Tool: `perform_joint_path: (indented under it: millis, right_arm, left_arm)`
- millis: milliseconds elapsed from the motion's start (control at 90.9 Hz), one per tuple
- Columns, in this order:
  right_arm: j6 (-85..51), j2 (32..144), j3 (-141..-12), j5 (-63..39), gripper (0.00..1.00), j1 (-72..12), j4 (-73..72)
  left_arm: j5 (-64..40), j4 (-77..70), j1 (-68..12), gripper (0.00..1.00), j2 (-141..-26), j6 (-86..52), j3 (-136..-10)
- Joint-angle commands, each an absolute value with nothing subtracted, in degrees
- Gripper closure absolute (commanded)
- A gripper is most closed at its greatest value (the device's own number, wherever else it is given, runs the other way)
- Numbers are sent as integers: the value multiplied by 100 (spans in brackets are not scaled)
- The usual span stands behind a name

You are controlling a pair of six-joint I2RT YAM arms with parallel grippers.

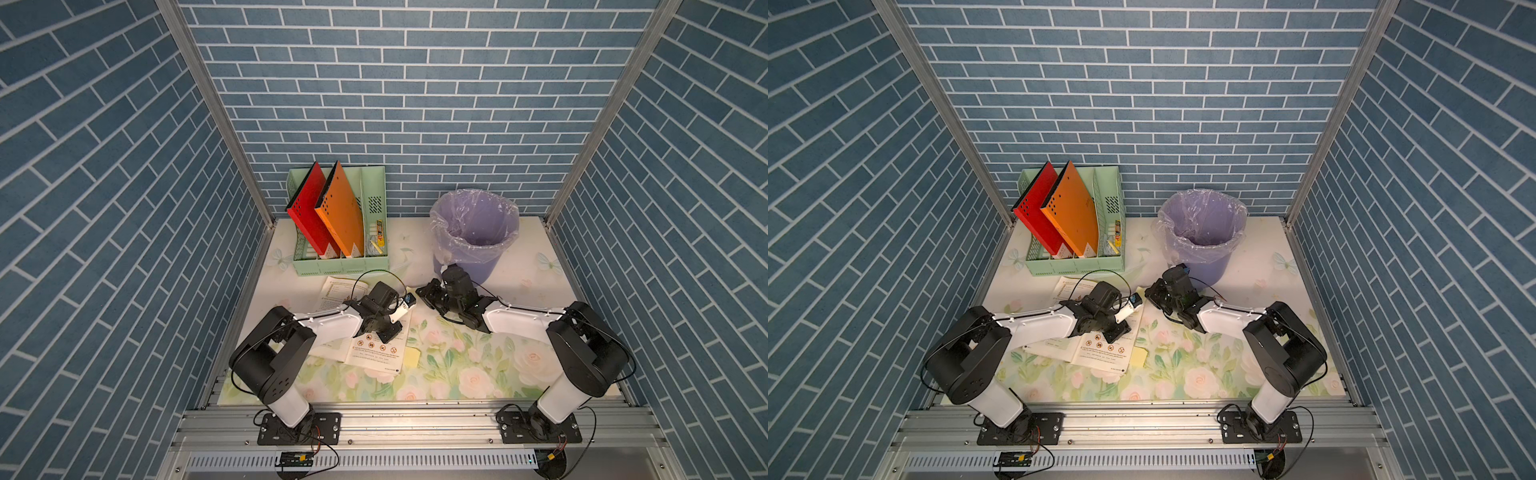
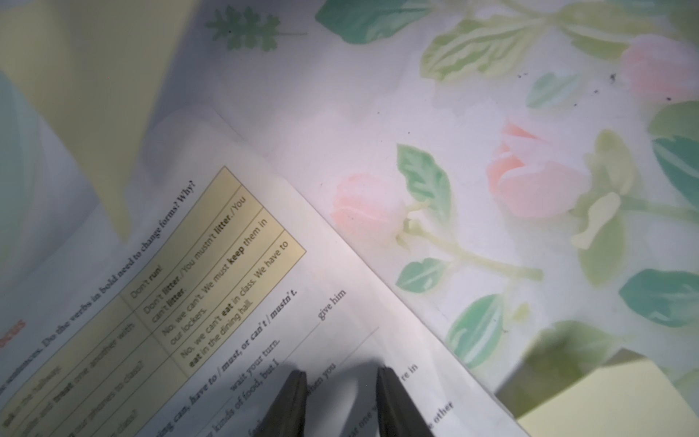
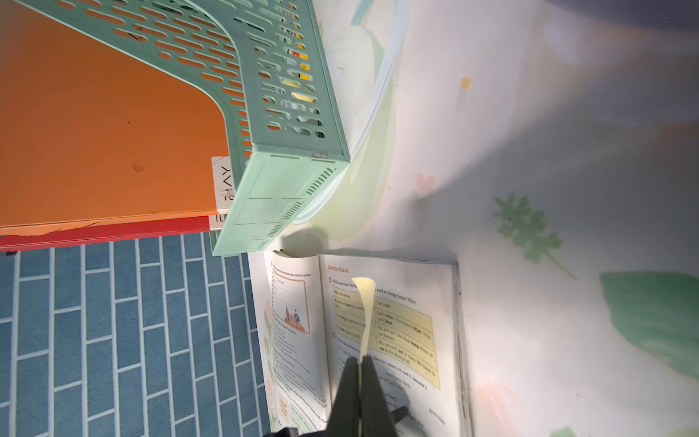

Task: Peel off the used sticky note
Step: Tear off the note from the book, then place the note in the trash bin.

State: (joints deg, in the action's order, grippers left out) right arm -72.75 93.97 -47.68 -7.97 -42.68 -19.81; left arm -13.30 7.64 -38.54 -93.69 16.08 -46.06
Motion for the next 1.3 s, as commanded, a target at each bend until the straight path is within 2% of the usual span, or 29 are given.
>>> perform_joint_path:
  millis: [0,220,374,495,594,704,968,1287]
  right_arm:
    - [-6880,9060,-4626,-531,100,-4398,-1967]
    - [-6332,8113,-4205,153,100,-4793,-869]
    - [-5608,7091,-4250,350,100,-5146,243]
    - [-4836,6485,-5092,403,100,-5316,1431]
    - [-4228,6340,-6382,669,100,-5320,2427]
    - [-3689,6703,-8073,1320,100,-5124,3482]
    - [-2655,8770,-11252,1313,100,-3345,5186]
    - [-2239,10139,-12080,1661,100,-2813,5712]
  left_arm:
    - [-1522,1083,-3817,64,-9461,1614,-4738]
    - [-2171,1725,-3416,61,-9239,1665,-5305]
    - [-2461,2395,-2986,47,-9001,1784,-5870]
    - [-2487,2797,-2762,37,-8829,1877,-6065]
    - [-2405,3016,-2664,31,-8681,2029,-6041]
    - [-2370,3068,-2566,25,-8513,2097,-5882]
    - [-2340,3245,-2407,10,-8302,2133,-5771]
    - [-2303,3267,-2359,8,-8089,2244,-5548]
